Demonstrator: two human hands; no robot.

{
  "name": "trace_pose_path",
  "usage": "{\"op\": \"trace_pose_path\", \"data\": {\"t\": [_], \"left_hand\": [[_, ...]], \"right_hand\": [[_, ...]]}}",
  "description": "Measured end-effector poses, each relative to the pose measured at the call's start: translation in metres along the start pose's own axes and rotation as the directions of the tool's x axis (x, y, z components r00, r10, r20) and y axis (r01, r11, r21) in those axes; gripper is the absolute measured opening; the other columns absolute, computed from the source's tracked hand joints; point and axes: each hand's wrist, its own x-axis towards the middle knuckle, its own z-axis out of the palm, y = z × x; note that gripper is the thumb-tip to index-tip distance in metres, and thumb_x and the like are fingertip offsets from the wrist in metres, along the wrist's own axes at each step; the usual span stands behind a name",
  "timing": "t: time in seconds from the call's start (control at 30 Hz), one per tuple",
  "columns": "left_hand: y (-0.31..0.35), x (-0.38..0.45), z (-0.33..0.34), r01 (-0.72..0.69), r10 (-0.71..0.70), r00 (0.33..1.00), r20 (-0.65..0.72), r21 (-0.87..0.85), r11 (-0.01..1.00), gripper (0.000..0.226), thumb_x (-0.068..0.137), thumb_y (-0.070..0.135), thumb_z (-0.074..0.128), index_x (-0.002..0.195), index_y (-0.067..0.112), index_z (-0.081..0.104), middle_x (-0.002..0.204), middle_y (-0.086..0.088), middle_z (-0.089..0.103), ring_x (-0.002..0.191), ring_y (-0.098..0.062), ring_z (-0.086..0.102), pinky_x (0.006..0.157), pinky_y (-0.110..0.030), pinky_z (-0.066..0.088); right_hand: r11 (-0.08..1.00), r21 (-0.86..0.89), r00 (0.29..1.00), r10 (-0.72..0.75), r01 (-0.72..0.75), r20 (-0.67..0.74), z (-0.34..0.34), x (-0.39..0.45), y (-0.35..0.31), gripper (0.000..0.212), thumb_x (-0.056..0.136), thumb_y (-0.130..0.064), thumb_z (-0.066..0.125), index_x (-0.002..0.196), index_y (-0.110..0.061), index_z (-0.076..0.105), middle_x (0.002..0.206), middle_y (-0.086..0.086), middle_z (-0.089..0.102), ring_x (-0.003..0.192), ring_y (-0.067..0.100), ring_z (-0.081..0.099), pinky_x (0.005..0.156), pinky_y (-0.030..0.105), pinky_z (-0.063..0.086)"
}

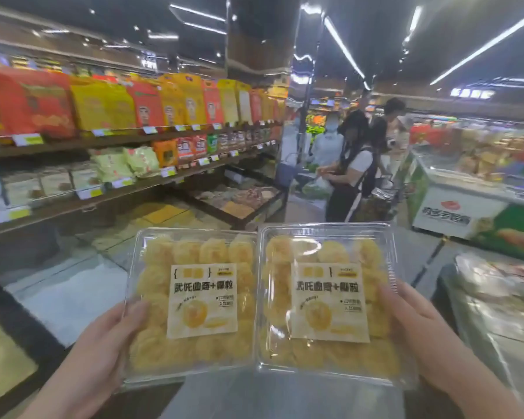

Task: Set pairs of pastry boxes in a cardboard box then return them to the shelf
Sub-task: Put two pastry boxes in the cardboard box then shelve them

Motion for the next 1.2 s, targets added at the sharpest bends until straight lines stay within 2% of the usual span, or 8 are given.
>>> {"op": "trace_pose_path", "data": {"t": [0.17, 0.27, 0.37, 0.47, 0.67, 0.87, 1.07, 1.2], "left_hand": [[-0.026, 0.035, 0.081, 0.070, -0.088, 0.981, 0.173, 0.108, 0.992, 0.031, 0.098, 0.026, 0.058, 0.115, 0.002, 0.069, 0.104, -0.018, 0.079, 0.085, -0.030, 0.079, 0.069, -0.043, 0.066], [-0.038, 0.043, 0.128, 0.110, -0.159, 0.935, 0.318, 0.166, 0.980, 0.029, 0.102, 0.024, 0.054, 0.110, 0.001, 0.070, 0.102, -0.019, 0.079, 0.082, -0.028, 0.079, 0.065, -0.041, 0.065], [-0.050, 0.043, 0.175, 0.125, -0.220, 0.859, 0.462, 0.226, 0.966, 0.035, 0.096, 0.028, 0.059, 0.111, -0.002, 0.070, 0.105, -0.024, 0.077, 0.088, -0.035, 0.078, 0.080, -0.048, 0.062], [-0.069, 0.038, 0.216, 0.112, -0.241, 0.783, 0.574, 0.251, 0.962, 0.035, 0.090, 0.037, 0.074, 0.103, 0.004, 0.072, 0.100, -0.015, 0.080, 0.099, -0.025, 0.077, 0.086, -0.038, 0.057], [-0.121, -0.003, 0.291, 0.198, -0.366, 0.545, 0.754, 0.309, 0.930, 0.033, 0.099, 0.025, 0.055, 0.113, -0.001, 0.069, 0.109, -0.021, 0.077, 0.095, -0.032, 0.076, 0.098, -0.057, 0.055], [-0.169, -0.092, 0.352, 0.183, -0.449, 0.364, 0.816, 0.410, 0.893, 0.028, 0.101, 0.022, 0.057, 0.109, -0.001, 0.069, 0.098, -0.009, 0.079, 0.098, -0.026, 0.074, 0.089, -0.034, 0.060], [-0.201, -0.183, 0.404, 0.192, -0.519, 0.196, 0.832, 0.486, 0.852, 0.040, 0.090, 0.030, 0.064, 0.126, 0.013, 0.069, 0.119, -0.010, 0.077, 0.117, -0.030, 0.071, 0.103, -0.051, 0.052], [-0.216, -0.244, 0.430, 0.146, -0.514, 0.143, 0.846, 0.495, 0.856, 0.024, 0.094, 0.033, 0.061, 0.115, 0.023, 0.069, 0.112, 0.001, 0.078, 0.110, -0.016, 0.073, 0.085, -0.033, 0.061]], "right_hand": [[0.999, 0.042, 0.938, 0.033, -0.020, -0.344, -0.076, -0.043, 0.001, 0.037, 0.084, -0.035, 0.063, 0.112, -0.011, 0.069, 0.107, 0.018, 0.077, 0.091, 0.032, 0.076, 0.076, 0.048, 0.063], [0.994, 0.106, 0.858, 0.080, -0.030, -0.507, -0.102, -0.084, 0.003, 0.071, 0.061, -0.055, 0.088, 0.117, -0.015, 0.070, 0.110, 0.015, 0.077, 0.098, 0.034, 0.075, 0.089, 0.059, 0.057], [1.000, 0.001, 0.737, 0.010, -0.013, -0.676, -0.123, -0.130, 0.003, 0.082, 0.043, -0.066, 0.089, 0.108, -0.021, 0.070, 0.089, -0.003, 0.080, 0.076, 0.013, 0.078, 0.065, 0.037, 0.061], [1.000, -0.002, 0.621, -0.004, 0.004, -0.783, -0.135, -0.176, 0.002, 0.037, 0.080, -0.051, 0.070, 0.104, -0.023, 0.066, 0.074, -0.014, 0.077, 0.062, 0.002, 0.073, 0.066, 0.030, 0.047], [0.999, 0.044, 0.357, 0.046, -0.014, -0.933, -0.149, -0.277, 0.023, 0.030, 0.096, -0.038, 0.060, 0.113, -0.014, 0.066, 0.074, -0.006, 0.078, 0.060, 0.006, 0.074, 0.045, 0.016, 0.050], [0.999, 0.047, 0.163, 0.048, -0.015, -0.986, -0.151, -0.378, 0.025, 0.020, 0.104, -0.031, 0.049, 0.110, -0.018, 0.063, 0.059, -0.007, 0.072, 0.045, 0.004, 0.067, 0.037, 0.016, 0.046], [0.998, 0.038, 0.076, 0.034, 0.046, -0.997, -0.185, -0.477, 0.031, 0.049, 0.087, -0.056, 0.061, 0.127, -0.029, 0.063, 0.107, 0.000, 0.079, 0.099, 0.024, 0.076, 0.091, 0.050, 0.058], [0.998, 0.032, 0.045, 0.029, 0.049, -0.999, -0.216, -0.532, 0.028, 0.058, 0.081, -0.064, 0.070, 0.129, -0.033, 0.062, 0.114, -0.001, 0.077, 0.109, 0.026, 0.072, 0.104, 0.058, 0.049]]}}
